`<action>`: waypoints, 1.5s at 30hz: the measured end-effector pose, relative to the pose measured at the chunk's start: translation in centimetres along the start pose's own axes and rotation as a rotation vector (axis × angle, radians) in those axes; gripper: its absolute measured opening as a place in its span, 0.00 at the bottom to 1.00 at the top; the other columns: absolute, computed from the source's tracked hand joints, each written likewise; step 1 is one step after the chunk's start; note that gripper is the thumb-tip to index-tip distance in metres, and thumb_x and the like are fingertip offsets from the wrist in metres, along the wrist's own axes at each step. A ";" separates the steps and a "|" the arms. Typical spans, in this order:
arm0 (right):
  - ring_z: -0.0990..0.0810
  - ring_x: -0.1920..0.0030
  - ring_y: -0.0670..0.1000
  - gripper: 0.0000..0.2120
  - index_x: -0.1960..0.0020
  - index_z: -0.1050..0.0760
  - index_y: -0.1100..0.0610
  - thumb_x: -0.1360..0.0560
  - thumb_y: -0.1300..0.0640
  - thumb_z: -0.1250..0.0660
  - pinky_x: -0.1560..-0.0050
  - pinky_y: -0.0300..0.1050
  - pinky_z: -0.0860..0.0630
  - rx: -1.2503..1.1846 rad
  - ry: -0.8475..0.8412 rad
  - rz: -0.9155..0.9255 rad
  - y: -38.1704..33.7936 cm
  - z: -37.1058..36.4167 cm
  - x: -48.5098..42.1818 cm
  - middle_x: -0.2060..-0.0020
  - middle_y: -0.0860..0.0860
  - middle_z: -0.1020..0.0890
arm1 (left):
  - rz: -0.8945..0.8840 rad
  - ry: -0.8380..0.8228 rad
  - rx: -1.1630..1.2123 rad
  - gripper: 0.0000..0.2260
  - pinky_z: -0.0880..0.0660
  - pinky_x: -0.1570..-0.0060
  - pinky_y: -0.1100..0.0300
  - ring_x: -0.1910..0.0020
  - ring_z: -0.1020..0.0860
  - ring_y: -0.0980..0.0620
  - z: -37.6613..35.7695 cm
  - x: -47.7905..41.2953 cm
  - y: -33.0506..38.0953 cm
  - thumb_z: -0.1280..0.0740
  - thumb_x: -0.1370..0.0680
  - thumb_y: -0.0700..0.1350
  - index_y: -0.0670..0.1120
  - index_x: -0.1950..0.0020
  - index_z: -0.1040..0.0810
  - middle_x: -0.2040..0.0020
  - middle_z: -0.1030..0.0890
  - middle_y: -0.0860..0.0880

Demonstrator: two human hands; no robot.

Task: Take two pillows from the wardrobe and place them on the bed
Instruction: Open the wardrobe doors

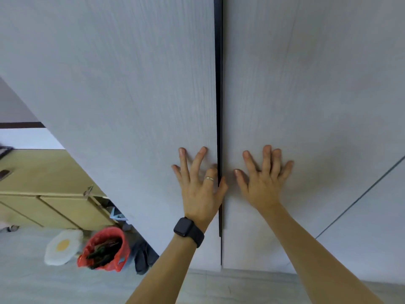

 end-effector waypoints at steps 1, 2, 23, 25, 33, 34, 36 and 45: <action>0.54 0.18 0.58 0.36 0.19 0.46 0.43 0.21 0.37 0.36 0.26 0.70 0.52 -0.008 -0.026 -0.009 0.1 0.2 0.1 0.18 0.54 0.55 | 0.009 -0.016 0.017 0.08 0.42 0.35 0.23 0.22 0.47 0.30 0.4 0.3 0.2 0.24 0.27 0.44 0.42 0.54 0.19 0.26 0.36 0.47; 0.54 0.18 0.58 0.36 0.18 0.47 0.43 0.21 0.38 0.36 0.26 0.71 0.50 -0.018 -0.050 -0.021 0.2 0.4 0.2 0.18 0.54 0.55 | 0.009 -0.029 0.030 0.08 0.42 0.35 0.23 0.22 0.48 0.30 0.8 0.8 0.4 0.24 0.27 0.43 0.41 0.54 0.19 0.26 0.36 0.47; 0.21 0.45 0.35 0.22 0.29 0.27 0.52 0.23 0.59 0.32 0.48 0.39 0.19 -1.345 -0.831 0.068 -19.0 14.0 7.8 0.43 0.37 0.19 | 0.277 -0.218 0.058 0.11 0.26 0.52 0.69 0.47 0.21 0.51 20.4 13.3 -0.6 0.28 0.23 0.51 0.47 0.44 0.21 0.24 0.32 0.55; 0.22 0.37 0.42 0.24 0.26 0.30 0.55 0.21 0.55 0.32 0.42 0.49 0.20 -1.371 -0.848 0.152 -21.3 14.5 8.8 0.35 0.46 0.20 | 0.483 -0.247 0.115 0.19 0.20 0.49 0.54 0.47 0.19 0.49 22.5 14.9 -2.2 0.28 0.24 0.52 0.54 0.34 0.27 0.32 0.25 0.59; 0.28 0.27 0.54 0.37 0.19 0.44 0.44 0.23 0.39 0.32 0.44 0.51 0.18 -1.330 -0.713 0.366 -31.2 18.1 9.3 0.18 0.51 0.44 | 0.821 0.050 0.215 0.23 0.24 0.47 0.66 0.47 0.17 0.57 34.9 17.5 -5.4 0.26 0.27 0.35 0.56 0.38 0.24 0.50 0.14 0.55; 0.29 0.26 0.56 0.38 0.19 0.46 0.41 0.23 0.40 0.31 0.45 0.53 0.17 -1.339 -0.710 0.384 -32.6 18.4 9.0 0.18 0.51 0.46 | 0.858 0.094 0.251 0.19 0.22 0.45 0.61 0.47 0.16 0.54 36.1 17.5 -6.2 0.24 0.26 0.39 0.54 0.39 0.23 0.50 0.14 0.52; 0.33 0.24 0.56 0.39 0.19 0.51 0.39 0.23 0.41 0.32 0.40 0.52 0.20 -1.354 -0.693 0.432 -35.3 19.1 8.4 0.18 0.51 0.49 | 0.907 0.150 0.247 0.16 0.20 0.43 0.49 0.48 0.16 0.48 38.2 17.6 -7.9 0.24 0.27 0.50 0.50 0.41 0.21 0.49 0.14 0.46; 0.37 0.23 0.56 0.41 0.18 0.52 0.43 0.22 0.46 0.31 0.34 0.52 0.23 -1.273 -0.677 0.549 -43.9 19.8 7.2 0.18 0.51 0.51 | 0.974 0.291 0.177 0.15 0.20 0.43 0.47 0.47 0.16 0.51 41.9 18.5 -13.4 0.31 0.25 0.51 0.59 0.38 0.23 0.46 0.15 0.53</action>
Point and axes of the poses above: each hand's wrist, its own x-axis away from the middle knuckle, its own z-axis out of the back of the hand, y = z × x, the point moved 10 cm from there along -x, towards the middle knuckle
